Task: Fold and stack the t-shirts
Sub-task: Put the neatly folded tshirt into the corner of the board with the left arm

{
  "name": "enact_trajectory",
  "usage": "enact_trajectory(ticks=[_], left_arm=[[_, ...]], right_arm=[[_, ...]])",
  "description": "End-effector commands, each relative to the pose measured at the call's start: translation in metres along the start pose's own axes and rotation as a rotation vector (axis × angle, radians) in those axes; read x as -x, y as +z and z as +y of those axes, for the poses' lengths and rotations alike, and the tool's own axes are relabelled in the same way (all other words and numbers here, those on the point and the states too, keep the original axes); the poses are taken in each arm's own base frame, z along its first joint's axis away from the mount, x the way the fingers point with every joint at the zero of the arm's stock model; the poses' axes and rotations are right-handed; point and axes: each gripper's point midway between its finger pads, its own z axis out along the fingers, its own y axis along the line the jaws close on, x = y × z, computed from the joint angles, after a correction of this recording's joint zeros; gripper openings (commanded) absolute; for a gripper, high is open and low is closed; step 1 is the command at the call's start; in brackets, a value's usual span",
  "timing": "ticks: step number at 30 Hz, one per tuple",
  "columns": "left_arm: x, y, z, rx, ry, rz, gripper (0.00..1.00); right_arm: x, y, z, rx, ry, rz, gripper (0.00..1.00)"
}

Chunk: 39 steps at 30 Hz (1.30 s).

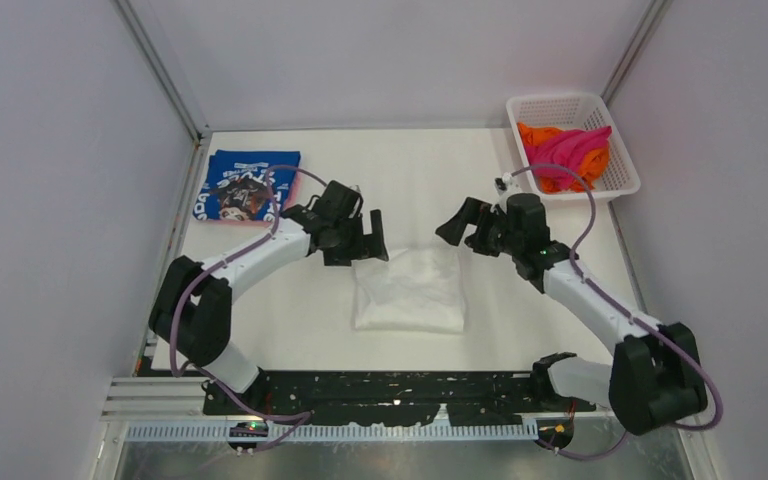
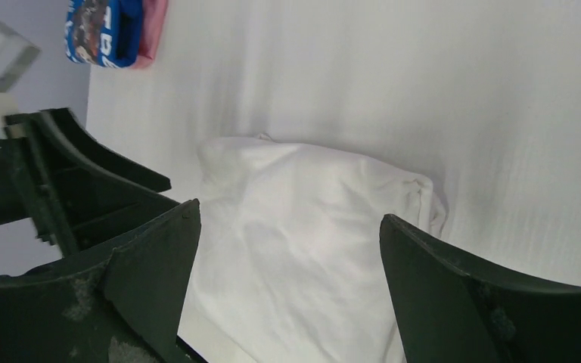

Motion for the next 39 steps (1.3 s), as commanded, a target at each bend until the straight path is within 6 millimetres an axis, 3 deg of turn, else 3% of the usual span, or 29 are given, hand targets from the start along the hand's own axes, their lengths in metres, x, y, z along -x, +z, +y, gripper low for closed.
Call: enact_trajectory(ticks=[1, 6, 10, 13, 22, 24, 25, 26, 29, 39], left_arm=[[-0.011, 0.002, 0.016, 0.042, -0.011, 0.01, 1.0], [-0.031, 0.019, 0.022, 0.043, -0.041, 0.069, 0.99], [-0.052, 0.029, 0.025, 0.06, -0.044, 0.106, 0.9], [-0.065, 0.038, 0.02, 0.075, -0.042, 0.129, 0.82], [-0.065, 0.06, 0.022, 0.236, -0.018, 0.13, 0.39], [-0.065, 0.063, 0.023, 0.278, 0.007, 0.124, 0.22], [-0.063, 0.064, 0.023, 0.3, 0.023, 0.12, 0.06], [-0.06, 0.065, 0.025, 0.325, 0.039, 0.111, 0.0], [-0.037, 0.055, 0.037, 0.446, 0.11, 0.041, 0.0], [0.078, -0.033, 0.071, 0.859, 0.404, -0.312, 0.0]], right_arm=[[0.03, -0.05, 0.007, -0.065, -0.075, -0.182, 0.95], [0.015, -0.085, -0.012, -0.142, -0.083, -0.237, 0.95], [0.014, -0.109, -0.022, -0.196, -0.109, -0.296, 0.95], [0.013, -0.116, -0.031, -0.239, -0.118, -0.317, 0.95], [0.011, -0.118, -0.051, -0.326, -0.135, -0.322, 0.95], [0.01, -0.117, -0.056, -0.342, -0.137, -0.32, 0.96], [0.01, -0.117, -0.058, -0.352, -0.141, -0.319, 0.95], [0.01, -0.118, -0.061, -0.36, -0.141, -0.321, 0.95], [0.011, -0.12, -0.07, -0.401, -0.156, -0.33, 0.95], [0.015, -0.13, -0.085, -0.481, -0.175, -0.377, 0.95]])
